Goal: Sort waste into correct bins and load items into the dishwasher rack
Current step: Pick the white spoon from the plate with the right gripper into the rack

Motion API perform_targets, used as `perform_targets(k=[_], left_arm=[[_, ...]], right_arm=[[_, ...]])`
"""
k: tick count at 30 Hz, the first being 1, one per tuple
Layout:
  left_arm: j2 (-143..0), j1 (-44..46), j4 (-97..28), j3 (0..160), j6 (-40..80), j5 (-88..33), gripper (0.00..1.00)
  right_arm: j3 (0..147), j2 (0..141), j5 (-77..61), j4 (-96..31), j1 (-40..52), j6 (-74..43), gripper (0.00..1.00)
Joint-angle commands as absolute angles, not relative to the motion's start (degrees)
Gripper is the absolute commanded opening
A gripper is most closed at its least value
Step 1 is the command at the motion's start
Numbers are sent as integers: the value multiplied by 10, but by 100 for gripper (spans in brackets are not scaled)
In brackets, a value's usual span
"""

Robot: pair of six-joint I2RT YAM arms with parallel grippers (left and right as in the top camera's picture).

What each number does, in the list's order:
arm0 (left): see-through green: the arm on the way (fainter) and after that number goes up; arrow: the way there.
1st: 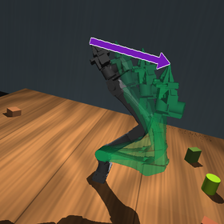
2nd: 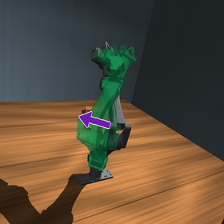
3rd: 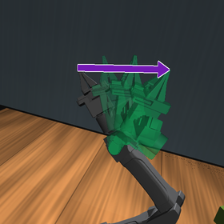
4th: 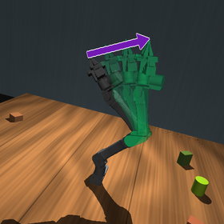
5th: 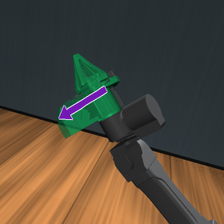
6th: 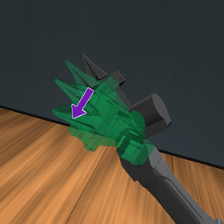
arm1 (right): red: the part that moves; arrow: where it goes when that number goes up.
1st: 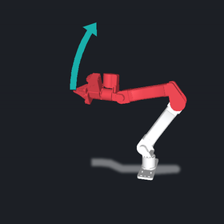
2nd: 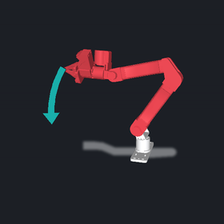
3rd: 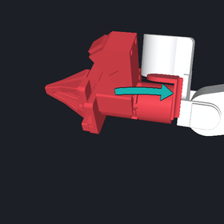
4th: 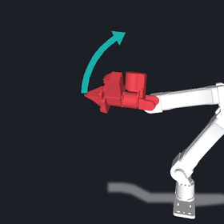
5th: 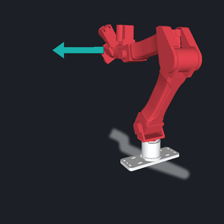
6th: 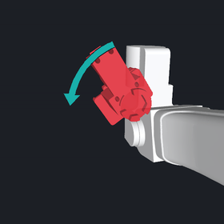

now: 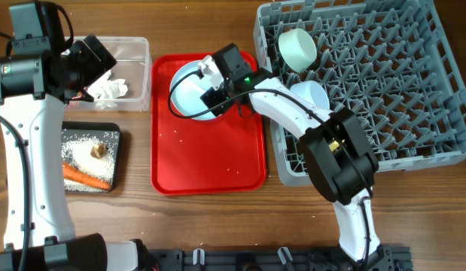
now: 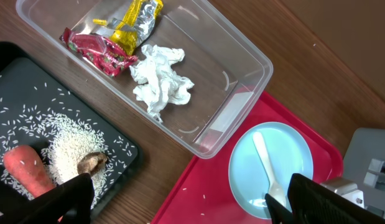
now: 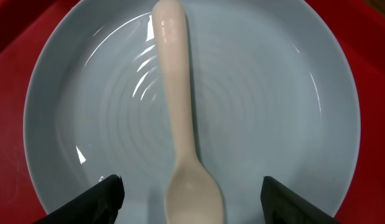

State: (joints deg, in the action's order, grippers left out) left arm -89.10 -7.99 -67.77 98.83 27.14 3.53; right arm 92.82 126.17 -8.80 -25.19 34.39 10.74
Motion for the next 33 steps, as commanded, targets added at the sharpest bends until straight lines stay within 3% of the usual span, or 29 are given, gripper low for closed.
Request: perform_targets(k=[1, 4, 10, 16, 18, 25, 26, 27, 28, 29, 33], left_arm=[[-894, -81, -678, 985, 275, 32, 100], [-894, -81, -682, 985, 275, 32, 100], [-894, -81, -684, 985, 275, 32, 100], [-894, -81, -684, 985, 275, 32, 100], [-894, -81, -684, 985, 275, 32, 100], [-894, -81, -684, 985, 275, 33, 100], [-894, -81, -684, 985, 275, 32, 100], [-894, -81, -684, 985, 275, 32, 100], [-894, -81, -684, 985, 275, 32, 100], [-894, -81, -684, 985, 275, 33, 100], [-894, -81, -684, 985, 275, 32, 100]], right_arm=[[922, 1268, -111, -236, 341, 118, 69], [922, 1288, -121, -225, 341, 120, 65], [922, 1315, -121, -202, 341, 120, 45], [922, 1319, -121, -214, 341, 117, 9], [922, 1310, -121, -221, 340, 104, 4], [922, 1181, -121, -233, 340, 103, 6], [922, 1175, -121, -229, 340, 103, 9], [922, 1175, -121, -224, 339, 104, 21], [922, 1186, -121, -222, 338, 106, 41], [922, 1199, -122, -221, 338, 110, 50], [922, 1265, -134, -235, 342, 150, 56]])
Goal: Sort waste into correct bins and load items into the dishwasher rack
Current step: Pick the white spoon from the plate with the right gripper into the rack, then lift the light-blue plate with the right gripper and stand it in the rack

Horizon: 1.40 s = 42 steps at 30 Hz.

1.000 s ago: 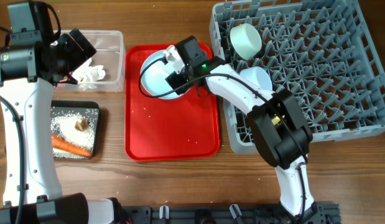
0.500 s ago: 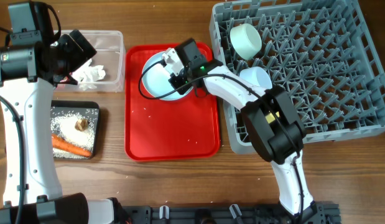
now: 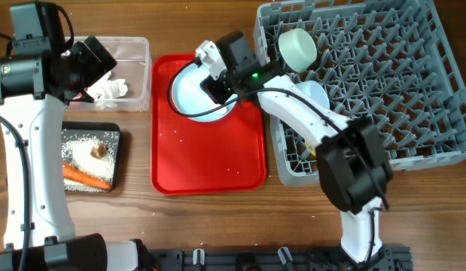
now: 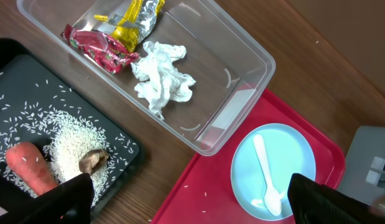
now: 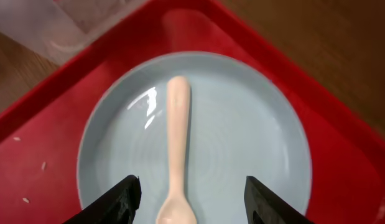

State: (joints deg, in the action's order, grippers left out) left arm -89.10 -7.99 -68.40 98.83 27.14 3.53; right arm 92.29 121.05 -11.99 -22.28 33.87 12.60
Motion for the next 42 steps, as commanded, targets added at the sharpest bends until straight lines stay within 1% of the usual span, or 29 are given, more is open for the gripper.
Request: perform_targets(k=[1, 4, 5, 6, 7, 9, 11, 13, 17, 20, 21, 24, 25, 27, 30, 34, 35, 36, 37, 39, 42], left_arm=[[-894, -81, -684, 985, 275, 32, 100], [-894, -81, -685, 985, 275, 33, 100], [-894, -81, -684, 985, 275, 32, 100], [-894, -81, -684, 985, 275, 32, 100], [-894, -81, -684, 985, 275, 32, 100], [-894, -81, -684, 985, 275, 32, 100], [-894, -81, -684, 985, 275, 32, 100], [-894, -81, -685, 985, 275, 32, 100], [-894, -81, -684, 985, 275, 32, 100], [-894, -81, -684, 985, 275, 33, 100], [-894, -81, -684, 985, 275, 33, 100], [-894, -81, -684, 985, 275, 33, 100], [-894, -81, -684, 985, 275, 33, 100], [-894, -81, -684, 985, 275, 33, 100], [-894, -81, -684, 985, 275, 33, 100], [-894, -81, -679, 985, 275, 33, 100], [-894, -81, -674, 985, 275, 33, 100], [-894, -81, -670, 985, 275, 33, 100], [-894, -81, -668, 985, 275, 33, 100], [-894, -81, -668, 985, 275, 33, 100], [-894, -81, -669, 985, 275, 33, 100]], right_arm=[[922, 1275, -135, -238, 342, 150, 56], [922, 1299, -158, -238, 342, 161, 54], [922, 1304, -158, -241, 342, 161, 50], [922, 1309, -158, -243, 342, 157, 45], [922, 1317, -158, -245, 342, 149, 32], [922, 1320, -158, -251, 342, 149, 17], [922, 1320, -158, -253, 342, 148, 12], [922, 1320, -158, -254, 342, 134, 4], [923, 1274, -161, -266, 331, 102, 4], [923, 1179, -171, -265, 307, 63, 4], [923, 1128, -171, -267, 289, 54, 4], [923, 1035, -166, -271, 240, 36, 4], [923, 1002, -150, -288, 204, 28, 4], [923, 981, -123, -331, 152, 27, 4], [922, 984, -114, -458, 48, 29, 4], [921, 992, -117, -551, -34, 38, 4], [921, 992, -121, -560, -41, 53, 27], [921, 992, -121, -562, -41, 61, 64], [921, 992, -121, -560, -40, 61, 73], [921, 992, -121, -553, -40, 60, 76], [921, 992, -201, -536, -36, 60, 76]])
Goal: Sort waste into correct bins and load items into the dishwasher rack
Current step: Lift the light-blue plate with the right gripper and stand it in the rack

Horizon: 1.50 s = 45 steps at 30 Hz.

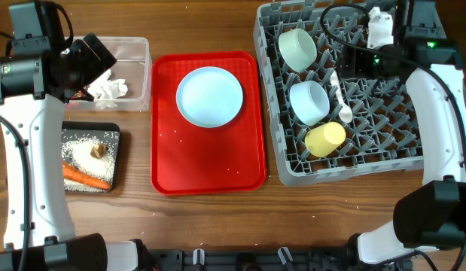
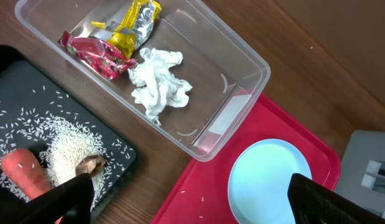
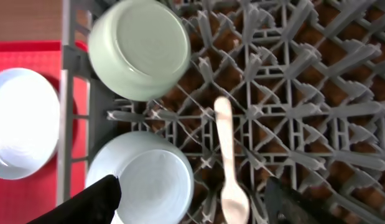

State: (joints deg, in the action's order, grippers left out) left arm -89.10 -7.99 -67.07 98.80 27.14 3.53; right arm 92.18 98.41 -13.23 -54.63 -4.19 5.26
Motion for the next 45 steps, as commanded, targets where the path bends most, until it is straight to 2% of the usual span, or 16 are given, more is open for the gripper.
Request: perform_targets(k=[1, 3, 6, 10, 13, 19, 20, 22, 25, 26, 27, 28, 35, 39, 44, 45], left_arm=[[-894, -81, -669, 985, 275, 33, 100], [-894, -81, -668, 985, 275, 33, 100], [-894, -81, -667, 985, 275, 33, 100], [-894, -81, -667, 985, 275, 33, 100], [-894, -81, -667, 985, 275, 33, 100], [-894, -81, -668, 985, 275, 33, 100], [-894, -81, -669, 985, 275, 33, 100], [-894, -81, -669, 985, 275, 32, 100], [-894, -81, -670, 985, 275, 32, 100], [-894, -81, -671, 985, 275, 33, 100], [-894, -81, -674, 985, 275, 33, 100], [-894, -81, -675, 985, 275, 33, 100], [-894, -81, -678, 985, 275, 33, 100], [-894, -81, -678, 985, 275, 33, 100], [-894, -81, -678, 985, 275, 33, 100], [-894, -81, -678, 985, 275, 33, 100]], right_arm=[[921, 992, -256, -521, -19, 61, 76], [921, 992, -279, -487, 53, 68, 77], [921, 1013, -190, -439, 196, 53, 82], [921, 1124, -154, -471, 276, -3, 80], [921, 1200, -161, -490, 279, -41, 63], [921, 1252, -167, -435, 279, -56, 61], [921, 1262, -167, -430, 279, -62, 60], [921, 1280, -167, -425, 279, -62, 50], [921, 1305, -167, -411, 279, -59, 48], [921, 1310, -167, -400, 279, -60, 33], [921, 1311, -166, -394, 279, -59, 9], [921, 1310, -164, -386, 279, -59, 4], [954, 1260, -163, -400, 275, -50, 4], [974, 1145, -140, -410, 261, -37, 4], [987, 973, 112, -407, 189, 18, 4], [987, 955, 219, -406, 165, 33, 4]])
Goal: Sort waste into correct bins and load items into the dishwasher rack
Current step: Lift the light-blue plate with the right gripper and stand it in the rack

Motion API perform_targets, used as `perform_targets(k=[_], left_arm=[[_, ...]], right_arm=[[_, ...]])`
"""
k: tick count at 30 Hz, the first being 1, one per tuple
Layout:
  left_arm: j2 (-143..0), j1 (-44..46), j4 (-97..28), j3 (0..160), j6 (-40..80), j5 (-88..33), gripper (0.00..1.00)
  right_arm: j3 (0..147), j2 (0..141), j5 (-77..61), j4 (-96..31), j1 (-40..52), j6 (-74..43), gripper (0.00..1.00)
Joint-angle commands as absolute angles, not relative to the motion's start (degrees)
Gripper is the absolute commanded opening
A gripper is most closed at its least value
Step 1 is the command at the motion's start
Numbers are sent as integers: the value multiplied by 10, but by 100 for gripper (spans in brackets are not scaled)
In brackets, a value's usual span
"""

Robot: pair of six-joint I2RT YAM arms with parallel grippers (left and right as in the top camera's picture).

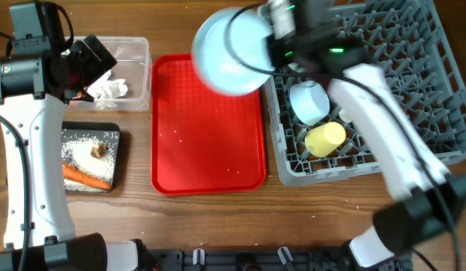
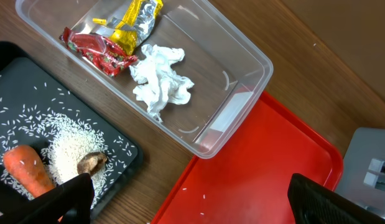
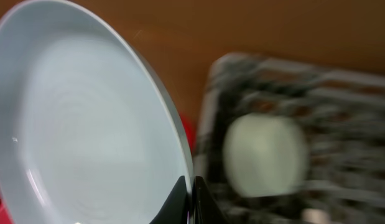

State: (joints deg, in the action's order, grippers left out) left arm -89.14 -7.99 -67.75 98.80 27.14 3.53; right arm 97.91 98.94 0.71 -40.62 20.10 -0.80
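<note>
A light blue plate [image 1: 226, 49] hangs tilted above the far right corner of the red tray [image 1: 206, 143]. My right gripper [image 3: 192, 190] is shut on its rim, and the plate [image 3: 86, 124] fills the left of the right wrist view. Beside it stands the grey dishwasher rack [image 1: 413, 75] with a white bowl [image 1: 308, 102], a yellow cup [image 1: 325, 138] and a blurred green bowl [image 3: 264, 152]. The left gripper [image 2: 192, 205] is open and holds nothing, high over the clear waste bin [image 2: 242, 56].
In the clear bin lie a crumpled tissue [image 2: 161, 87] and foil wrappers [image 2: 111, 37]. A black tray [image 1: 112, 135] at the front left carries rice, a carrot [image 1: 86, 177] and a brown scrap. A few rice grains dot the red tray.
The right gripper was open over the rack, with the plate lying empty on the red tray. Now it is shut on the plate's rim and the plate is off the tray, by the rack's left edge.
First my right gripper stood open close over a spoon lying in the plate on the tray, then higher above it. Later the spoon lay in the rack and the plate was empty. Now the plate itself is held in the air. The left arm stayed put.
</note>
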Motion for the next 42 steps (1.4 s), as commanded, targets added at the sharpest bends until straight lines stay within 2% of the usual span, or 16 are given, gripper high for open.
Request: perform_targets(k=[1, 3, 7, 10, 14, 21, 23, 24, 25, 29, 32, 35, 39, 40, 42], left_arm=[[-894, -81, -678, 985, 275, 33, 100], [-894, -81, -678, 985, 275, 33, 100], [-894, -81, -678, 985, 275, 33, 100], [-894, -81, -678, 985, 275, 33, 100], [-894, -81, -678, 985, 275, 33, 100], [-894, -81, -678, 985, 275, 33, 100], [-894, -81, -678, 985, 275, 33, 100], [-894, -81, -678, 985, 275, 33, 100], [-894, -81, -678, 985, 275, 33, 100], [-894, -81, -678, 985, 275, 33, 100], [-894, -81, -678, 985, 275, 33, 100], [-894, -81, -678, 985, 275, 33, 100], [-894, -81, -678, 985, 275, 33, 100], [-894, -81, -678, 985, 275, 33, 100], [-894, -81, -678, 985, 275, 33, 100]], right_arm=[[987, 950, 310, -400, 143, 48, 4], [985, 954, 401, -376, 96, 96, 4], [976, 999, 407, -285, 10, 245, 4], [976, 1042, 443, -246, -10, 295, 4], [976, 1090, 413, -218, -8, 314, 4], [973, 1109, 359, -260, -4, 283, 4], [973, 1109, 360, -272, -3, 283, 68], [973, 1109, 360, -271, -2, 274, 86], [973, 1107, 362, -270, 0, 255, 91], [973, 1063, 363, -272, 32, 178, 99], [973, 977, 360, -326, 112, 111, 100], [973, 932, 359, -353, 179, 112, 100], [973, 936, 359, -354, 203, 112, 100], [973, 936, 367, -355, 203, 142, 100], [973, 936, 372, -366, 202, 329, 100]])
